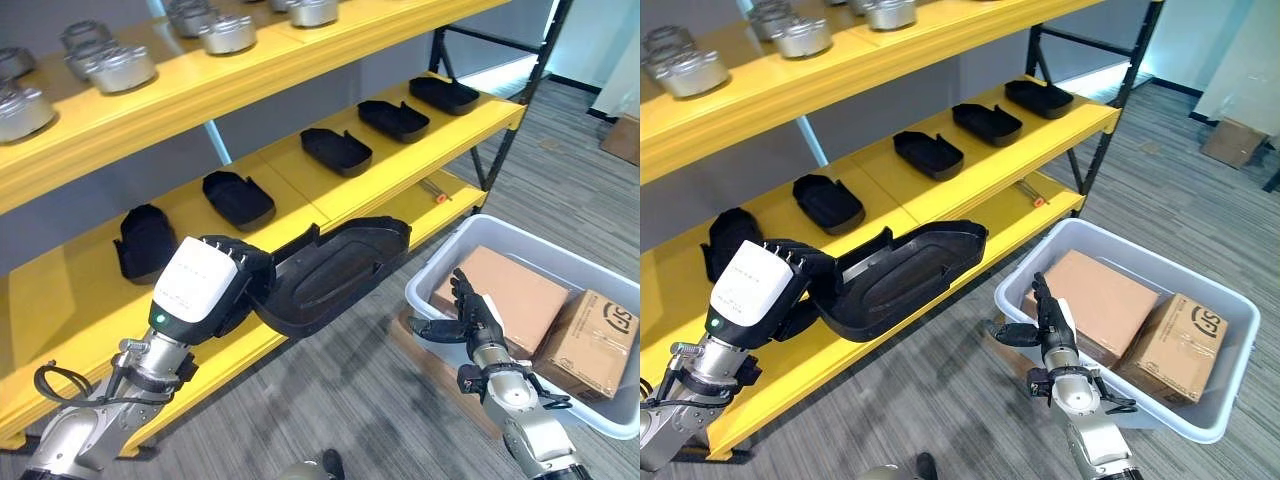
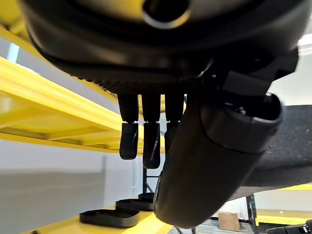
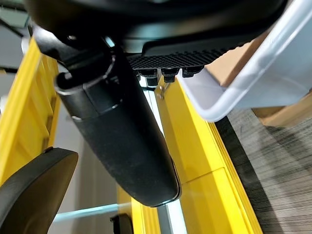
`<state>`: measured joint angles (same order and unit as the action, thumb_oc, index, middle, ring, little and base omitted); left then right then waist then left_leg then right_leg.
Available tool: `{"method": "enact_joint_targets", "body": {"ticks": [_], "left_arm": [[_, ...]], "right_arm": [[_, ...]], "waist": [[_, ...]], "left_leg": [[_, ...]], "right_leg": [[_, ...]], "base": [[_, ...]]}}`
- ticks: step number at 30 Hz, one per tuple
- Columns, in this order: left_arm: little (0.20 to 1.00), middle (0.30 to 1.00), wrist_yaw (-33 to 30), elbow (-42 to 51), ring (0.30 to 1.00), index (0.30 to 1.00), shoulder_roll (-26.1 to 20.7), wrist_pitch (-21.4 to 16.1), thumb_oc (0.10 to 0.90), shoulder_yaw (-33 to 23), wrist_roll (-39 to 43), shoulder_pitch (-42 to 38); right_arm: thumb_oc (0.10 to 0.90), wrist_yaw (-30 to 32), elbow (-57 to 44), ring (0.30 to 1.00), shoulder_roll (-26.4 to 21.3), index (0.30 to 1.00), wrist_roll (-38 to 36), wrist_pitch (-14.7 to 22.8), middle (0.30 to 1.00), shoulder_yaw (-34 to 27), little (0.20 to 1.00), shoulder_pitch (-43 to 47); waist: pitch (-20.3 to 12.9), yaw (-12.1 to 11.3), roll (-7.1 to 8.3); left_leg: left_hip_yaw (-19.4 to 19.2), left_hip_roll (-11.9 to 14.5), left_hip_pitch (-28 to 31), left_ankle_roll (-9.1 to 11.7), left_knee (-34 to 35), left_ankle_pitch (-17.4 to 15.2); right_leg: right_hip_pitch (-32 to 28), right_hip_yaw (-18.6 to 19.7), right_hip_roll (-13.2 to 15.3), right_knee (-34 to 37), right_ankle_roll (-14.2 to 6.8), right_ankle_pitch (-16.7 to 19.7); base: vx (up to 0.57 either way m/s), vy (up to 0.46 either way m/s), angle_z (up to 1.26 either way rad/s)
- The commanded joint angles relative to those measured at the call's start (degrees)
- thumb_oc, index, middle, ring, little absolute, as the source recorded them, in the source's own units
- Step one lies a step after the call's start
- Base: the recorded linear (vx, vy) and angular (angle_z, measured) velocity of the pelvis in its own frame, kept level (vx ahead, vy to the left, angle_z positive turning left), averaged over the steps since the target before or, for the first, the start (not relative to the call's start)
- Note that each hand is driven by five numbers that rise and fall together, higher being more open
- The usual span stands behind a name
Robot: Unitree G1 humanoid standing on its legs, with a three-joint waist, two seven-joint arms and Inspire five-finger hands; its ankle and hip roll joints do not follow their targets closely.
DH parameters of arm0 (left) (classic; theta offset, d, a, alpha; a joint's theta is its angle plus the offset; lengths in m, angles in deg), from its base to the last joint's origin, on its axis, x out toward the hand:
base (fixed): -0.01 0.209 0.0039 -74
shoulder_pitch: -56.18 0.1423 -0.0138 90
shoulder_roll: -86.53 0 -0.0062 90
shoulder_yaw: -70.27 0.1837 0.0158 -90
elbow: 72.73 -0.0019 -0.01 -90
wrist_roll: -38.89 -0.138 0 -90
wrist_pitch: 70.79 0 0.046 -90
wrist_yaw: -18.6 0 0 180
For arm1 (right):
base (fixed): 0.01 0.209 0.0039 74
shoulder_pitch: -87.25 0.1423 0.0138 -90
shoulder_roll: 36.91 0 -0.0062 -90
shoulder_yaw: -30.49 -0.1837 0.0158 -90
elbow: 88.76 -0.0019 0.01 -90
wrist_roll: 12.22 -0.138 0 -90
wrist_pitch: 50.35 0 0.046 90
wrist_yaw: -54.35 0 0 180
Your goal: Move parts from the plastic box to the shelf.
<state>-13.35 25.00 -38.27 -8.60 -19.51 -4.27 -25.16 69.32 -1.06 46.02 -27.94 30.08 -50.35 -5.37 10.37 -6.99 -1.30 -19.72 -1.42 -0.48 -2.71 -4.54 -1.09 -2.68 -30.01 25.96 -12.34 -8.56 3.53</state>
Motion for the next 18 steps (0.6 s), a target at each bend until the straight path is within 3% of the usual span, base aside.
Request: {"method": "enact_joint_targets", "body": {"ticks": [1,4,6,8,9,12,14,17,18], "left_arm": [[0.300,0.300,-5.3,6.4,0.300,0.300,-0.8,-2.1,0.400,-6.7,5.1,-4.4],[0.300,0.300,-5.8,6.1,0.300,0.300,-0.4,-1.6,0.400,-7.4,4.3,-4.1],[0.300,0.300,-5.3,5.7,0.300,0.300,0.1,-1.2,0.400,-8.4,3.6,-4.1],[0.300,0.300,-5.1,5.9,0.300,0.300,0.4,-0.9,0.400,-8.7,3.6,-3.9],[0.300,0.300,-4.9,6.7,0.300,0.300,1.3,0.4,0.400,-9.4,3.2,-2.8],[0.300,0.300,-5.0,7.8,0.300,0.300,2.1,1.4,0.400,-10.1,3.1,-1.4],[0.300,0.300,-5.4,7.6,0.300,0.300,3.9,1.7,0.400,-11.7,3.4,1.7],[0.300,0.300,-6.1,7.4,0.300,0.300,4.9,0.3,0.400,-13.1,3.8,4.5],[0.300,0.300,-6.3,7.3,0.300,0.300,5.8,-0.6,0.400,-13.6,3.7,5.9]], "right_arm": [[0.900,2.3,-6.5,1.000,-2.5,1.000,2.9,6.4,1.000,-3.5,1.000,2.7],[0.900,1.0,-8.0,1.000,-1.9,1.000,5.2,8.7,1.000,-4.3,1.000,2.6],[0.900,-1.0,-10.0,1.000,-2.4,1.000,6.3,11.7,1.000,-4.6,1.000,1.3],[0.900,-2.0,-10.5,1.000,-2.7,1.000,6.5,12.6,1.000,-5.0,1.000,0.9],[0.900,-4.4,-11.5,1.000,-3.8,1.000,7.1,14.4,1.000,-5.7,1.000,0.1],[0.900,-5.2,-11.3,1.000,-4.4,1.000,7.1,15.7,1.000,-5.5,1.000,0.1],[0.900,-6.4,-10.5,1.000,-5.1,1.000,7.6,17.8,1.000,-4.1,1.000,0.7],[0.900,-5.8,-10.4,1.000,-5.6,1.000,8.2,17.8,1.000,-3.2,1.000,0.8],[0.900,-4.9,-10.9,1.000,-6.0,1.000,8.0,17.2,1.000,-2.9,1.000,0.1]], "waist": [[-2.9,0.0,-0.33],[-2.8,0.0,-0.82],[-2.7,1.8,-0.44],[-2.9,2.0,-0.15],[-3.1,2.2,0.51],[-3.2,2.1,0.60],[-3.9,0.9,-0.07],[-4.9,0.1,-0.40],[-5.3,-0.3,-0.65]], "left_leg": [[1.1,3.8,5.6,2.0,4.2,-2.8],[2.9,2.2,5.3,0.9,6.0,-2.1],[5.5,1.7,4.8,1.0,6.2,-1.7],[5.9,1.5,4.7,1.4,6.4,-1.5],[7.4,0.5,4.5,2.3,6.5,-1.2],[9.6,-0.5,3.5,2.6,5.5,-1.0],[12.9,-0.9,2.2,3.0,4.6,-0.9],[13.1,-1.0,1.7,3.3,4.0,-1.3],[10.9,-0.4,1.2,3.8,2.9,-1.7]], "right_leg": [[2.8,2.3,0.4,-1.5,-4.5,5.5],[3.9,5.6,-1.9,-4.8,-4.3,3.8],[3.4,11.7,-12.0,-3.6,-2.5,-2.1],[2.1,12.0,-15.1,-1.4,-1.7,-4.1],[0.5,13.2,-19.8,3.7,-0.4,-5.0],[0.3,15.8,-21.6,6.5,0.5,-4.7],[-1.3,17.3,-21.8,9.0,2.2,-6.9],[-2.1,16.6,-20.7,11.3,2.1,-6.6],[-2.4,15.3,-19.5,11.9,1.9,-6.3]], "base": [[-0.06,0.180,0.35],[-0.07,0.162,0.22],[-0.03,0.004,0.30],[0.01,-0.045,0.56],[0.01,-0.060,0.42],[0.01,-0.056,0.42],[0.02,-0.088,0.36],[0.00,-0.061,0.44],[-0.02,-0.051,0.52]]}}
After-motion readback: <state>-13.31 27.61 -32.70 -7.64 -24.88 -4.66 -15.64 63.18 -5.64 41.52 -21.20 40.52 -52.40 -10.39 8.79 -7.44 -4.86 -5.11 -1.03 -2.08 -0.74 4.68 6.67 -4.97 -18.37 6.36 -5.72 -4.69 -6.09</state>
